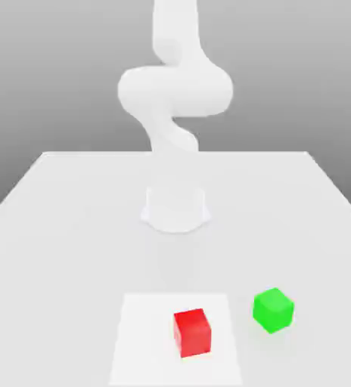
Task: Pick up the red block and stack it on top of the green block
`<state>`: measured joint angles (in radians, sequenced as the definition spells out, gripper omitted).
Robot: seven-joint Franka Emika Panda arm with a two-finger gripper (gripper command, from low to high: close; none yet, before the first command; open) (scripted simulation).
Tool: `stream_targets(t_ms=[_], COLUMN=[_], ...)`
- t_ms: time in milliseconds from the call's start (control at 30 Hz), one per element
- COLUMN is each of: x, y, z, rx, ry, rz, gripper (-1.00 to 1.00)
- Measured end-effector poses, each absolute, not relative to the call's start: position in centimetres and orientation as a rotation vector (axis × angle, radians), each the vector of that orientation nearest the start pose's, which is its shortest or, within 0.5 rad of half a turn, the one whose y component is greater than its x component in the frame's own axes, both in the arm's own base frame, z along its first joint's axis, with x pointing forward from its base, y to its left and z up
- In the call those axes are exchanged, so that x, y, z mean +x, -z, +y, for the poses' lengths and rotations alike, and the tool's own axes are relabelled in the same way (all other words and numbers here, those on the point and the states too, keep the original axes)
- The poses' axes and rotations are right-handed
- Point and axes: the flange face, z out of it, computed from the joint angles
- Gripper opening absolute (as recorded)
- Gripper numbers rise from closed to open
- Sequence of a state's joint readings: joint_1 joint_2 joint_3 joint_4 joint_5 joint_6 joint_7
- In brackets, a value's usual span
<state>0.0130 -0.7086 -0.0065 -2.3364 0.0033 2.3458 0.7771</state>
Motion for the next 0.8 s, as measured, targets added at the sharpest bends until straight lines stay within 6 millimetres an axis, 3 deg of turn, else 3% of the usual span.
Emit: stream_targets(t_ms=[167, 367, 500, 667, 800], x=[43.6, 46.4, 46.2, 43.7, 42.5], y=[-56.1, -43.2, -34.7, -24.6, -18.8], z=[0.8, 1.7, 2.2, 2.7, 2.7], rx=[-2.653, -2.804, -2.895, -2.996, -3.029], ry=[0.734, 0.486, 0.313, 0.089, 0.006], rz=[0.992, 0.947, 0.91, 0.851, 0.831], gripper=[0.0, 0.0, 0.0, 0.0, 0.0])
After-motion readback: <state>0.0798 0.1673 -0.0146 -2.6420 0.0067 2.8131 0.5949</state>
